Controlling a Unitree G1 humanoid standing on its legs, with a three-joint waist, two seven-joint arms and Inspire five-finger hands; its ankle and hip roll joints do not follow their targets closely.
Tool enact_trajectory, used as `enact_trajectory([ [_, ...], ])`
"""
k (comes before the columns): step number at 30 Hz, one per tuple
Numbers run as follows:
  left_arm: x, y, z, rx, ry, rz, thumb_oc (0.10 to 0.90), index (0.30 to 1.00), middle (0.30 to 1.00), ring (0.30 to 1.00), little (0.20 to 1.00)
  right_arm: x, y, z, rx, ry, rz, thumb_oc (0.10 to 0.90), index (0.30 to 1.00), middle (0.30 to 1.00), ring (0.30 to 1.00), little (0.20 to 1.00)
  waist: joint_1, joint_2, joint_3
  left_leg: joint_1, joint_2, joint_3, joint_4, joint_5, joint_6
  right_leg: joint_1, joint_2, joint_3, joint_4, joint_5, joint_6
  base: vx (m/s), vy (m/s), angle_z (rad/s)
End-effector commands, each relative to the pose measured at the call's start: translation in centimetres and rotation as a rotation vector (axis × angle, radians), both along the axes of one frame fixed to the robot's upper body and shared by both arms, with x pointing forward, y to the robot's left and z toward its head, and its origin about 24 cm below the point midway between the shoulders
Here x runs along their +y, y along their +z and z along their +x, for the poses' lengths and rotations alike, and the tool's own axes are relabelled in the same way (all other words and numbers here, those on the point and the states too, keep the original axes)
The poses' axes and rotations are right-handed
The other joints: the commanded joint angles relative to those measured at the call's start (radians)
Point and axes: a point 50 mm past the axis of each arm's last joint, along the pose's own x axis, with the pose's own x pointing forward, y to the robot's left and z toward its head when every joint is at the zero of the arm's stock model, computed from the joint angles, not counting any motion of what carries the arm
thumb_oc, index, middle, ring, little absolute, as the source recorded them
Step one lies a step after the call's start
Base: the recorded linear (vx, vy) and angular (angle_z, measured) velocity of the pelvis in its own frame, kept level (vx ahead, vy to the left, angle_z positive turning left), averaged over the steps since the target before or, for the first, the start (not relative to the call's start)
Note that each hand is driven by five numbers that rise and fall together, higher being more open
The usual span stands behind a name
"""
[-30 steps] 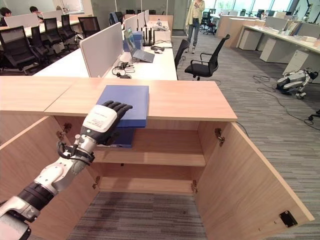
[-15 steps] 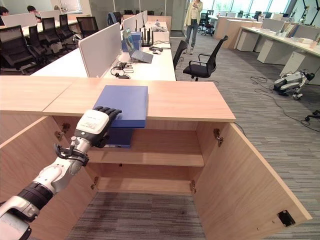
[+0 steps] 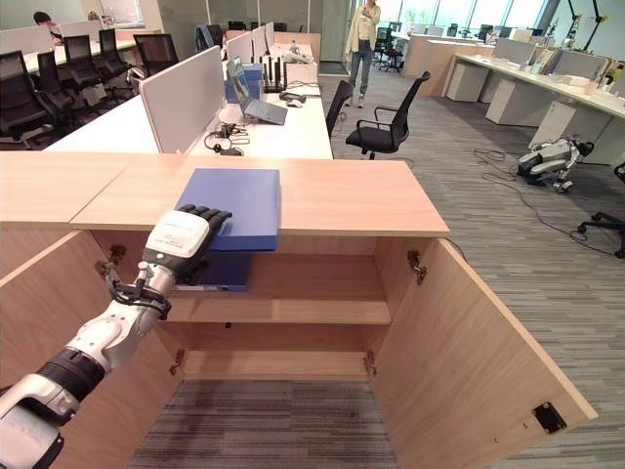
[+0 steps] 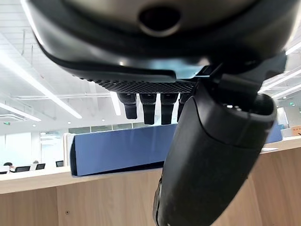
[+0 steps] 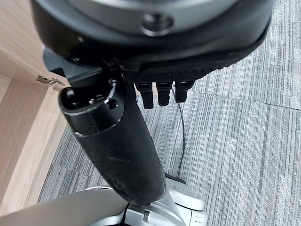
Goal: Put the empty folder in the office cabinet
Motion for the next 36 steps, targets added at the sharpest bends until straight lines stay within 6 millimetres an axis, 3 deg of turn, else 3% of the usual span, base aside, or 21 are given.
enact_trajectory([
  [1,-1.0,9.8,3.5,-0.354,0.012,-0.017,0.8,0.9,0.9,0.9,0.9,-1.5,0.4,0.9,-0.006,0.065,-0.056,0.8,0.9,0.9,0.9,0.9,-0.007,-0.021,-0.04,0.019,-0.016,-0.014,-0.005,-0.121,-0.017,0.043,-0.069,-0.006,0.007,-0.051,0.123,0.0,0.001,-0.03],
  [5,-0.8,9.7,3.6,-0.345,0.026,-0.013,0.8,0.9,0.9,0.9,0.9,-1.5,0.4,0.8,-0.004,0.067,-0.058,0.8,0.9,0.9,0.9,0.9,-0.009,-0.021,-0.041,0.022,-0.017,-0.011,-0.005,-0.123,-0.017,0.044,-0.069,-0.005,0.007,-0.051,0.123,0.0,-0.001,-0.02],
  [6,-0.6,9.6,3.7,-0.341,0.034,-0.013,0.687,0.731,0.731,0.731,0.731,-1.5,0.4,0.8,-0.004,0.068,-0.058,0.8,0.9,0.9,0.9,0.9,-0.01,-0.021,-0.041,0.023,-0.017,-0.01,-0.005,-0.123,-0.017,0.045,-0.068,-0.004,0.007,-0.051,0.123,0.0,-0.002,-0.08],
  [7,-0.3,9.3,3.8,-0.332,0.054,-0.022,0.442,0.364,0.364,0.364,0.364,-1.5,0.4,0.8,0.0,0.07,-0.059,0.8,0.9,0.9,0.9,0.9,-0.011,-0.022,-0.042,0.024,-0.017,-0.009,-0.005,-0.124,-0.017,0.044,-0.068,-0.004,0.007,-0.052,0.123,0.0,-0.001,-0.06],
  [8,-0.1,9.2,3.8,-0.327,0.063,-0.022,0.4,0.3,0.3,0.3,0.3,-1.5,0.4,0.7,0.001,0.072,-0.059,0.8,0.9,0.9,0.9,0.9,-0.011,-0.022,-0.042,0.024,-0.017,-0.008,-0.005,-0.124,-0.017,0.045,-0.068,-0.004,0.007,-0.052,0.123,0.0,0.0,-0.05],
  [18,1.3,7.4,4.3,-0.262,0.152,-0.001,0.4,0.3,0.3,0.3,0.3,-1.4,0.3,0.7,0.007,0.079,-0.064,0.8,0.9,0.9,0.9,0.9,-0.016,-0.024,-0.046,0.029,-0.015,0.0,-0.005,-0.127,-0.019,0.045,-0.068,-0.002,0.007,-0.053,0.122,0.0,0.0,0.0],
  [29,1.5,7.4,4.2,-0.266,0.157,-0.021,0.4,0.3,0.3,0.3,0.3,-1.3,0.3,0.3,0.017,0.074,-0.066,0.8,0.9,0.9,0.9,0.9,-0.019,-0.024,-0.045,0.035,-0.015,0.003,-0.005,-0.13,-0.019,0.048,-0.068,-0.001,0.007,-0.054,0.122,0.0,0.0,0.0],
  [33,-0.2,8.5,3.9,-0.317,0.076,-0.111,0.4,0.3,0.3,0.3,0.3,-1.4,0.3,0.2,0.023,0.072,-0.07,0.8,0.9,0.9,0.9,0.9,-0.016,-0.024,-0.042,0.034,-0.016,-0.002,-0.005,-0.13,-0.019,0.048,-0.068,-0.003,0.007,-0.055,0.121,0.0,0.0,0.0],
  [36,-3.8,9.0,1.9,-0.349,-0.117,-0.273,0.4,0.3,0.3,0.3,0.3,-1.2,0.2,0.1,0.021,0.039,-0.07,0.8,0.9,0.9,0.9,0.9,-0.004,-0.029,-0.033,0.023,-0.02,-0.013,-0.005,-0.12,-0.017,0.041,-0.07,-0.011,0.007,-0.046,0.118,0.0,0.0,0.0],
])
